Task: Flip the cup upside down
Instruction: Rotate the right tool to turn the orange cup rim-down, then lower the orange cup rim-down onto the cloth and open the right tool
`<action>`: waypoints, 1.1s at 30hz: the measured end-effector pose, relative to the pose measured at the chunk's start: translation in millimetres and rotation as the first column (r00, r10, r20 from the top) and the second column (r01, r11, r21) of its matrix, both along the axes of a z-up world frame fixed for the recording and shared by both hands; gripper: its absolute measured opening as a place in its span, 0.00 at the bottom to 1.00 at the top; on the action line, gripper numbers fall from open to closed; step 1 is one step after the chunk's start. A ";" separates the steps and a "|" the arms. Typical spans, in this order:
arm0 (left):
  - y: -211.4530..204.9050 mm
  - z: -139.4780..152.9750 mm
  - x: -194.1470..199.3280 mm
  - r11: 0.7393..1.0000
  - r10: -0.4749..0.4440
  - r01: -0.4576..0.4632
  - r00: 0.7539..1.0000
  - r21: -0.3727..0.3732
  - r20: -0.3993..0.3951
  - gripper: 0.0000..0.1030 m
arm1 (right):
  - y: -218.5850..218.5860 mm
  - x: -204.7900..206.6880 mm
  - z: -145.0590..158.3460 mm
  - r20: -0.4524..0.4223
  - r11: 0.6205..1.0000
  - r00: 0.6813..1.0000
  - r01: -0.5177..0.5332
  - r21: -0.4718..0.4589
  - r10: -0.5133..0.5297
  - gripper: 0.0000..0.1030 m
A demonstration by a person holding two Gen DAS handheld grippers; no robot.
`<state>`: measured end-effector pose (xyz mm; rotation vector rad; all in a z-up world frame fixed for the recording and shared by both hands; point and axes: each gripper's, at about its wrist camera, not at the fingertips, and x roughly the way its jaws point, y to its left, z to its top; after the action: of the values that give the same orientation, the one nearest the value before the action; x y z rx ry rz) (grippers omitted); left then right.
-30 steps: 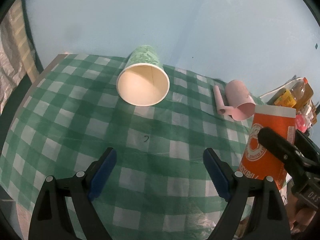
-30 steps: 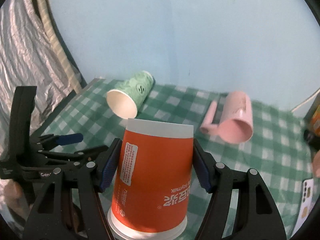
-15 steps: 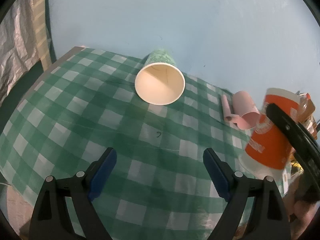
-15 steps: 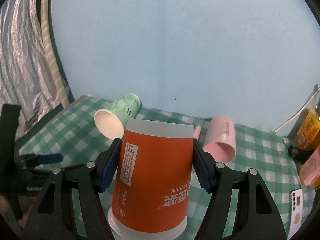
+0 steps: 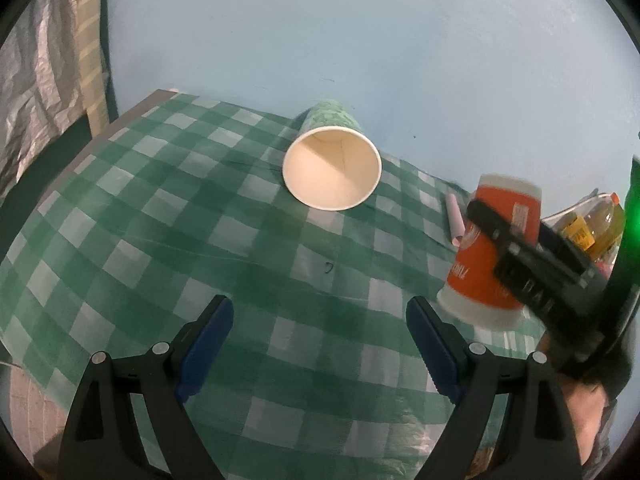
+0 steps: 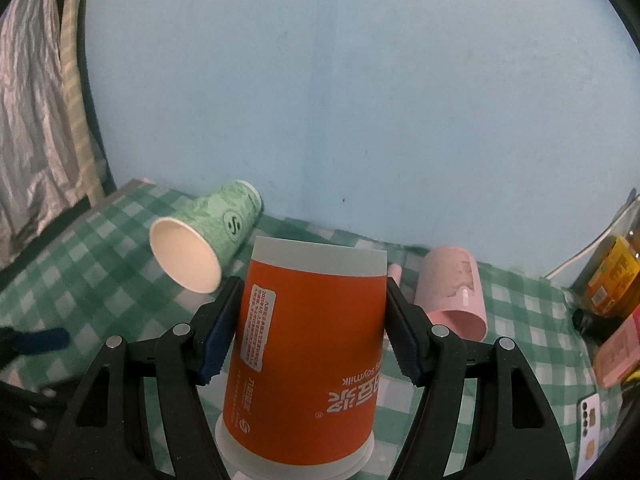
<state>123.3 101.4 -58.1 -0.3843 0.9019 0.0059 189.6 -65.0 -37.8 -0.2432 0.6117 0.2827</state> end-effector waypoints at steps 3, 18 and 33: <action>0.5 1.0 -1.2 1.000 0.002 -0.002 1.000 0.001 0.003 0.87 | -0.4 -5.4 -8.6 -0.007 1.000 1.000 -0.014 -0.010 0.014 0.67; -14.4 9.2 -13.6 0.997 -0.018 0.015 0.999 0.069 0.040 0.87 | -25.1 -63.2 -21.9 0.008 0.999 1.000 -0.009 0.044 0.008 0.67; -33.3 56.3 -56.8 0.978 -0.028 -0.030 0.962 0.207 0.272 0.99 | -54.2 -96.4 15.0 0.056 0.992 0.997 0.037 0.124 -0.044 0.87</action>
<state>66.5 68.1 -1.9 -0.1822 0.6198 0.0478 93.2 -119.2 -22.7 -0.1205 0.5384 0.2722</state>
